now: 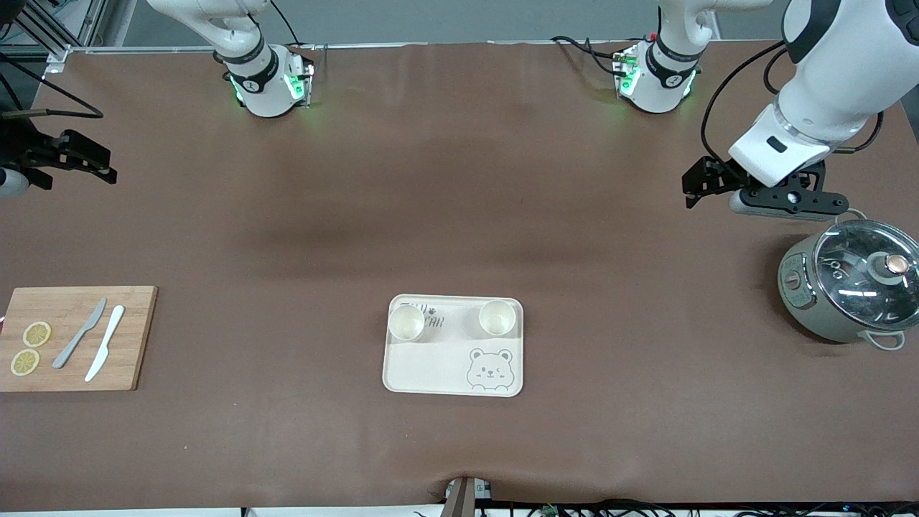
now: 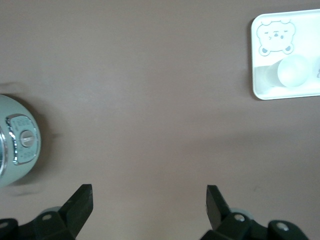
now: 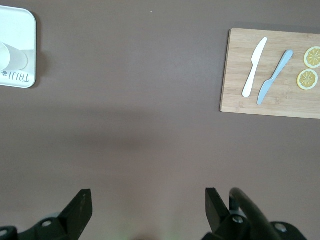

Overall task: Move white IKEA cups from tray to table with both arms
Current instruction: 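Reach the left gripper toward the white cup on the tray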

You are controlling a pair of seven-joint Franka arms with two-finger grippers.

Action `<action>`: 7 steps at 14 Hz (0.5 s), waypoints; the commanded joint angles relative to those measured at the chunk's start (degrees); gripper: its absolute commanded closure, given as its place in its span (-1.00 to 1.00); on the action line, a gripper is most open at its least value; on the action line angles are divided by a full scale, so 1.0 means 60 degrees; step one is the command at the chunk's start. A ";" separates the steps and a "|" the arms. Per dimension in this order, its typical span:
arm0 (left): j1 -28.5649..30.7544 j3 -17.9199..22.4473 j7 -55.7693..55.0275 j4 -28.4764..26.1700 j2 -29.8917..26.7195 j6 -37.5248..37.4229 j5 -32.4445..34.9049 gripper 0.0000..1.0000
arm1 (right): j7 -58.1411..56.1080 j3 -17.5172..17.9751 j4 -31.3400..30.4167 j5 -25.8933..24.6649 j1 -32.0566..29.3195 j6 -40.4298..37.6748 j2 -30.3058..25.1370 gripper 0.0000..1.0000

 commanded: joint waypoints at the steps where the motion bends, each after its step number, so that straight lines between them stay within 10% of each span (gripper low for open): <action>1: 0.0051 -0.0021 -0.0128 0.0111 -0.0008 -0.0028 -0.0306 -1.00 | 0.0143 0.0024 0.0160 -0.0145 -0.0037 -0.0108 0.0121 -1.00; 7: -0.0240 -0.0664 -0.1107 0.1380 0.1700 0.0104 0.0308 -1.00 | 0.0143 0.0039 0.0336 -0.0159 -0.0007 -0.0342 0.0253 -1.00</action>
